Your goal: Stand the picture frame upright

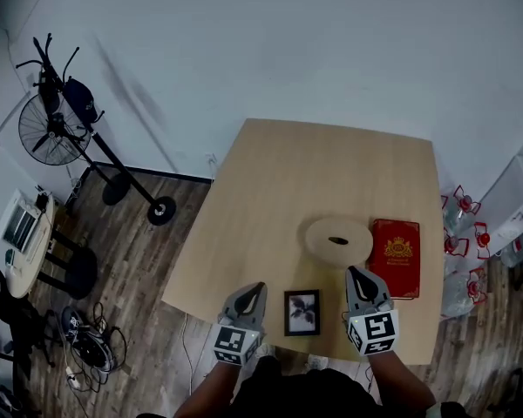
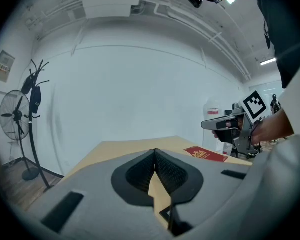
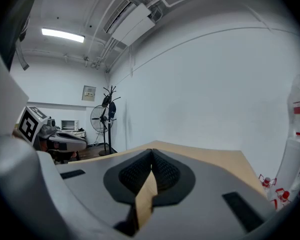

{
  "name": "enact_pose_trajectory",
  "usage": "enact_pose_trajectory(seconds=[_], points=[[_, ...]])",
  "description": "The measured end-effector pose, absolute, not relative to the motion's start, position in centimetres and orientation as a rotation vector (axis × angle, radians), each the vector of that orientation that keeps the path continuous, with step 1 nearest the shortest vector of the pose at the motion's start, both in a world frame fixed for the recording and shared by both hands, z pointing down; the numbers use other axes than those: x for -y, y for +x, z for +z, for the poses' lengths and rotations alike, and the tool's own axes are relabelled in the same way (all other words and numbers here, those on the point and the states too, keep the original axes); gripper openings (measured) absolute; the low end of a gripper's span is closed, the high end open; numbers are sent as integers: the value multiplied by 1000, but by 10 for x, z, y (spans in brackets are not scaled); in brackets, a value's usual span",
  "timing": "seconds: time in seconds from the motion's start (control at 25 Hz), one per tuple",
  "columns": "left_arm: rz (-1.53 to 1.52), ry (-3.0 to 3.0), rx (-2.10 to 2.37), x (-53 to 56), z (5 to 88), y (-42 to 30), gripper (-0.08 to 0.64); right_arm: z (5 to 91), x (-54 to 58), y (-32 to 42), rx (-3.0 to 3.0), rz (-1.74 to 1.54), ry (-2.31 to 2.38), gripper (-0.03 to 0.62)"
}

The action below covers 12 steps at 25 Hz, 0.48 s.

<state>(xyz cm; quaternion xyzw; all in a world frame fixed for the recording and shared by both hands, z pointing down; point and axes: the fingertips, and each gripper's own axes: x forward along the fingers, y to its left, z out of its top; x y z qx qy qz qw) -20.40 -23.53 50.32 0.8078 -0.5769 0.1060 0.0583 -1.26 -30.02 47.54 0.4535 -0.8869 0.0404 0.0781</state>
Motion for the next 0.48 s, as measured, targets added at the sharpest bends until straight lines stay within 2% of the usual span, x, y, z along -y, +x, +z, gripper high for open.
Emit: enact_pose_trajectory(seconds=[0.48], points=[[296, 2555, 1616, 279, 498, -240, 0, 480, 323, -42, 2587, 151, 1473, 9]])
